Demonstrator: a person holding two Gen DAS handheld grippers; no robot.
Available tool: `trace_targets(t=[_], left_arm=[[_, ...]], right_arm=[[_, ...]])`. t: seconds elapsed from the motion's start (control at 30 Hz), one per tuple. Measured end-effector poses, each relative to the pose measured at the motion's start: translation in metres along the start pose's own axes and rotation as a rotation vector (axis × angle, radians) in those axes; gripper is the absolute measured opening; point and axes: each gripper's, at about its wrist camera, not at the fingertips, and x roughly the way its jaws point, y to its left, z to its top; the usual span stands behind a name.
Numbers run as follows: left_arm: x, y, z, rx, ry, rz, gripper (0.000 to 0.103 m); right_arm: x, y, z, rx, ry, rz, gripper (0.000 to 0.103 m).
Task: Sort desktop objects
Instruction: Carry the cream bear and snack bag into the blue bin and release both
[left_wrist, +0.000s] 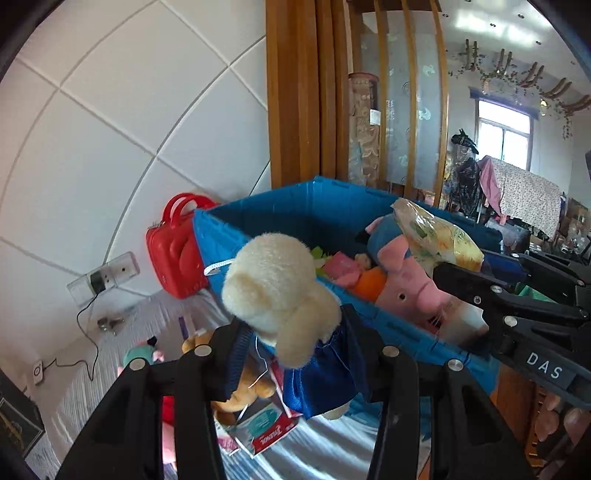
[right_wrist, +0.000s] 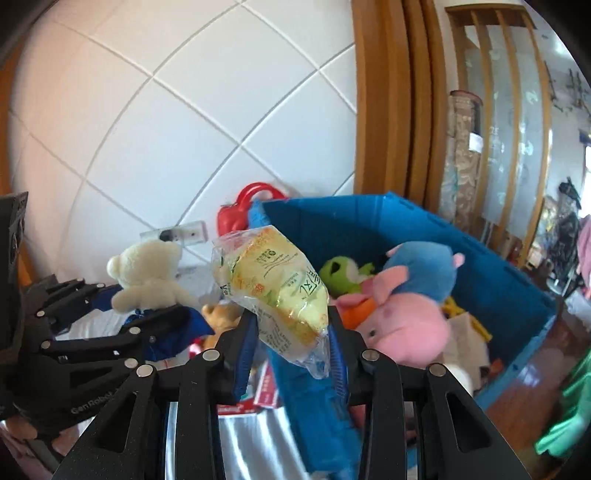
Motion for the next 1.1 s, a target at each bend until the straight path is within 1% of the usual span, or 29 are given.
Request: trace_targets(t=[0.07, 0.17, 0.3, 0.43, 0.57, 0.6, 0.63, 0.7, 0.73, 0.77, 0.8, 0.83, 0.9, 0.93, 0.97, 1.0, 1.03, 1.07, 1.1], left_arm=[[0.011, -0.017, 0.016, 0.022, -0.017, -0.027, 0.046], [0.035, -0.043, 0.034, 0.052, -0.014, -0.066, 0.046], [0.077, -0.073, 0.047, 0.092, 0.035, -0.105, 0.046], [0.111, -0.097, 0.05, 0.13, 0.093, -0.11, 0.046], [0.133, -0.104, 0.047, 0.135, 0.134, -0.102, 0.047], [0.137, -0.104, 0.046, 0.133, 0.141, -0.093, 0.05], [0.14, -0.104, 0.046, 0.13, 0.142, -0.08, 0.051], [0.143, -0.104, 0.047, 0.129, 0.141, -0.054, 0.059], [0.145, -0.103, 0.047, 0.128, 0.141, -0.053, 0.06], [0.146, -0.102, 0.047, 0.128, 0.143, -0.052, 0.064], [0.146, -0.101, 0.047, 0.128, 0.143, -0.048, 0.071], [0.146, -0.101, 0.047, 0.125, 0.142, -0.047, 0.074], [0.145, -0.098, 0.046, 0.116, 0.14, -0.056, 0.079], [0.143, -0.098, 0.046, 0.115, 0.135, -0.058, 0.079], [0.143, -0.098, 0.045, 0.117, 0.133, -0.056, 0.08], [0.144, -0.099, 0.047, 0.119, 0.133, -0.052, 0.08], [0.144, -0.098, 0.047, 0.118, 0.133, -0.052, 0.08], [0.143, -0.098, 0.047, 0.117, 0.134, -0.053, 0.08], [0.141, -0.096, 0.047, 0.112, 0.133, -0.053, 0.08]], right_arm=[[0.002, -0.021, 0.008, 0.007, -0.006, -0.053, 0.035], [0.006, -0.054, 0.016, 0.026, 0.01, -0.141, 0.035], [0.02, -0.099, 0.015, 0.05, 0.051, -0.229, 0.035], [0.034, -0.135, 0.01, 0.085, 0.093, -0.271, 0.035], [0.051, -0.159, 0.004, 0.106, 0.136, -0.286, 0.035], [0.057, -0.163, 0.003, 0.106, 0.147, -0.286, 0.036], [0.063, -0.166, 0.003, 0.104, 0.157, -0.289, 0.036], [0.076, -0.176, 0.001, 0.102, 0.171, -0.296, 0.038], [0.08, -0.178, -0.001, 0.103, 0.178, -0.298, 0.039], [0.084, -0.18, -0.001, 0.105, 0.184, -0.298, 0.041], [0.086, -0.181, -0.001, 0.106, 0.187, -0.297, 0.041], [0.089, -0.183, -0.002, 0.106, 0.189, -0.298, 0.043], [0.093, -0.185, -0.002, 0.107, 0.192, -0.3, 0.05], [0.093, -0.185, -0.003, 0.109, 0.192, -0.301, 0.059], [0.093, -0.185, -0.002, 0.111, 0.193, -0.303, 0.073], [0.093, -0.185, -0.002, 0.113, 0.191, -0.306, 0.079], [0.094, -0.186, -0.002, 0.114, 0.187, -0.307, 0.088], [0.093, -0.185, -0.001, 0.115, 0.183, -0.309, 0.093], [0.091, -0.184, 0.0, 0.115, 0.179, -0.31, 0.095]])
